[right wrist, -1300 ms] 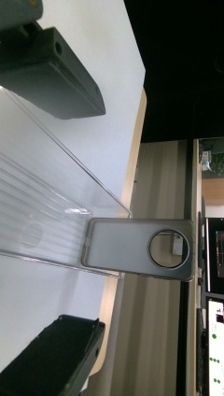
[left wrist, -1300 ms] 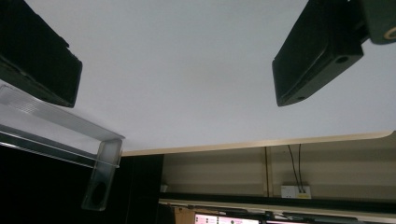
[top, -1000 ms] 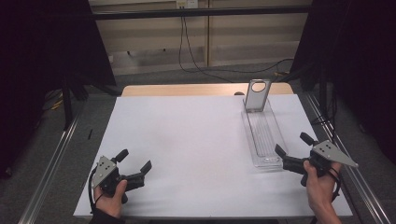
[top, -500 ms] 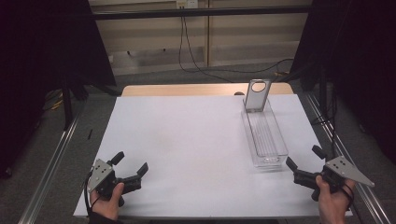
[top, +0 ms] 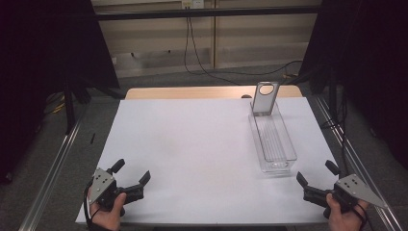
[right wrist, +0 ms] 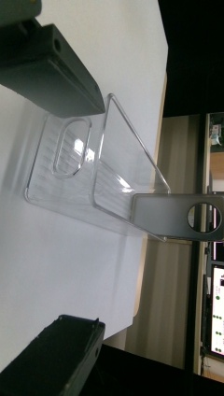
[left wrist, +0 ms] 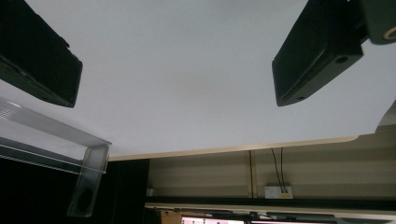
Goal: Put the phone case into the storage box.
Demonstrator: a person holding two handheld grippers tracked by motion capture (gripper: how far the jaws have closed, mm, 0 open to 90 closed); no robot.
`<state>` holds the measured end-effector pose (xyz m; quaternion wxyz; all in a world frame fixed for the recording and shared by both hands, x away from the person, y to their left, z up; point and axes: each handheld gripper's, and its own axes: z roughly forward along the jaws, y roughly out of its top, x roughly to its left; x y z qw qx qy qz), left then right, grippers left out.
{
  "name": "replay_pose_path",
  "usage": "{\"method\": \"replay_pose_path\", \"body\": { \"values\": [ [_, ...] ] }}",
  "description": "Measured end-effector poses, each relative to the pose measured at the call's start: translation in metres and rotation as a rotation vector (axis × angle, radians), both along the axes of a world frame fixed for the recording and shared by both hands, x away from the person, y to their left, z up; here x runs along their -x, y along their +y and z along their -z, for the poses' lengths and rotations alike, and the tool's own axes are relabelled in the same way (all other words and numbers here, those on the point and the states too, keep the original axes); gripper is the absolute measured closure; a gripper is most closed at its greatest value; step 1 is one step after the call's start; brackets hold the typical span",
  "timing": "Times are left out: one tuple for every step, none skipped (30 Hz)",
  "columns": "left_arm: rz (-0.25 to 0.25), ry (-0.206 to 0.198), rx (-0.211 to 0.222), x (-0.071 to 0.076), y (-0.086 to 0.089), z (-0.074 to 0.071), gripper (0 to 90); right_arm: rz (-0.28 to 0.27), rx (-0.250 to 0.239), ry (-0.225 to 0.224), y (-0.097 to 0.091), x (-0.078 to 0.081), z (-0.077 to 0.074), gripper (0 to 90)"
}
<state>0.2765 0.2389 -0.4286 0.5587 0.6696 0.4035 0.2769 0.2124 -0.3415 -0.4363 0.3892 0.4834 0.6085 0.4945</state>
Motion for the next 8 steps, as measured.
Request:
{"method": "replay_pose_path", "body": {
  "values": [
    [0.003, 0.003, -0.004, -0.0003, 0.0002, 0.0003, 1.7, -0.002, -0.008, -0.003, 0.0002, -0.0007, -0.0003, 0.0],
    [0.006, 0.003, -0.005, -0.0003, 0.0002, 0.0003, 1.6, -0.006, -0.009, -0.008, 0.0003, -0.0008, -0.0008, 0.0],
    [0.006, 0.002, -0.003, -0.0001, 0.0, 0.0003, 1.7, -0.01, -0.009, -0.01, 0.0007, -0.0013, -0.0011, 0.0],
    [0.009, 0.003, -0.004, -0.0004, -0.0005, 0.0005, 1.6, -0.013, -0.018, -0.009, 0.0014, -0.0024, -0.0011, 0.0],
    [0.012, 0.007, -0.005, -0.0007, -0.0012, 0.0006, 1.6, -0.019, -0.023, -0.007, 0.0014, -0.0035, -0.001, 0.0],
    [0.012, 0.007, -0.004, -0.0005, -0.0018, 0.0008, 1.6, -0.019, -0.026, -0.008, 0.0015, -0.005, -0.0009, 0.0],
    [0.012, 0.008, -0.004, -0.0001, -0.0028, 0.0009, 1.6, -0.018, -0.026, -0.007, 0.0015, -0.0061, -0.0008, 0.0],
    [0.016, 0.007, -0.015, -0.0002, -0.0028, 0.0007, 1.6, -0.022, -0.026, -0.005, 0.0013, -0.007, -0.0006, 0.0]
  ]
}}
